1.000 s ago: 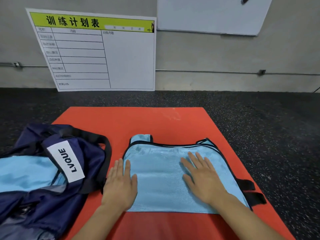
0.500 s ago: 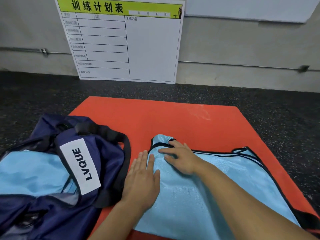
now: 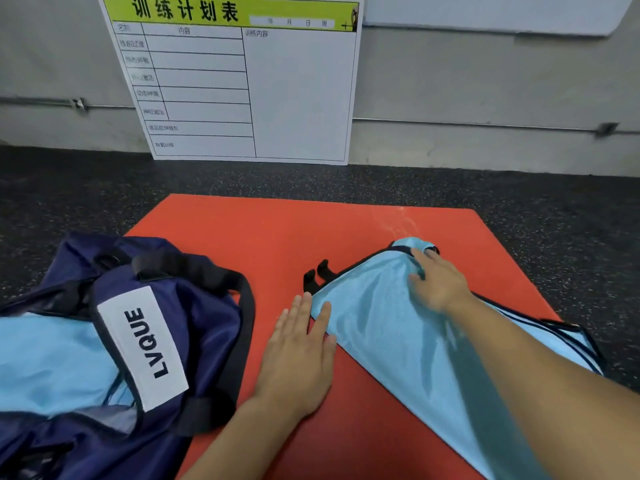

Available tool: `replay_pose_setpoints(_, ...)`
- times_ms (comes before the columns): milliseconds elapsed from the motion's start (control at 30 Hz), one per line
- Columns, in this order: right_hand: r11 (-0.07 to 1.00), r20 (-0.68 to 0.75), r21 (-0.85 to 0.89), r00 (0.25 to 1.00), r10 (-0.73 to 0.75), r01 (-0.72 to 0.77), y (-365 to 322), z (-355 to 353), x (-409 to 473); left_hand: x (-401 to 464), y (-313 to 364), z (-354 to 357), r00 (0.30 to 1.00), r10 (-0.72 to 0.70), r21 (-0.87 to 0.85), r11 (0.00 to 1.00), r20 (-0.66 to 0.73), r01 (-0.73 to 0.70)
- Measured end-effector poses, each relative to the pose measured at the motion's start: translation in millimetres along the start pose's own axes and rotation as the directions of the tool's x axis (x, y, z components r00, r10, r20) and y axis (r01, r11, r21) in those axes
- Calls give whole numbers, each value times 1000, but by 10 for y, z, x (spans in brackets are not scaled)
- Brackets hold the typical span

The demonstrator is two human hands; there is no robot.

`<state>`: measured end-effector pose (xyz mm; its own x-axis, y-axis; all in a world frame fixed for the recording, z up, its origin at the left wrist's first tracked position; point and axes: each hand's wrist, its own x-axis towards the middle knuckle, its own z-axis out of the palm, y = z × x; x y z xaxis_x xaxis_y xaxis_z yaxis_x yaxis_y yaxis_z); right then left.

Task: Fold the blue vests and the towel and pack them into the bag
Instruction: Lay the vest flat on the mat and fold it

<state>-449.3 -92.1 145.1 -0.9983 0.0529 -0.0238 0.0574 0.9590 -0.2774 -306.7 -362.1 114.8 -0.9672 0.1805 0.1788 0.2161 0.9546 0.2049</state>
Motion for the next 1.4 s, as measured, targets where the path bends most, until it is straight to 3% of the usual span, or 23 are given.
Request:
replay_pose_setpoints(200, 995, 66, -74, 996, -63, 68, 725, -27, -414, 59, 132, 26, 977, -203, 72, 977, 60, 199)
replay_pose_setpoints(400, 993, 7, -76, 996, -92, 92, 1358, -206, -984, 342, 60, 53, 984, -141, 66, 989, 110, 135)
replay_pose_setpoints(567, 984, 11, -135, 993, -119, 120, 1594, -350, -1318, 859, -272, -7, 963, -231, 5, 972, 141, 233)
replay_pose_setpoints(767, 989, 2, -5, 989, -147, 147, 1704, -316, -1703, 197, 59, 66, 990, -80, -37, 996, 113, 85)
replay_pose_setpoints(933, 992, -47, 41, 992, -115, 117, 1651, -280, -1969, -526, 214, 120, 987, 132, -99, 987, 92, -123)
replay_pose_setpoints(1133, 996, -13, 2, 996, -92, 92, 1662, -312, -2367, -1087, 384, -16, 867, 494, -144, 864, 67, -482)
replay_pose_setpoints(1400, 980, 23, -86, 983, -180, 181, 1597, -254, -2981, -1545, 315, -116, 815, 575, -114, 816, 70, -566)
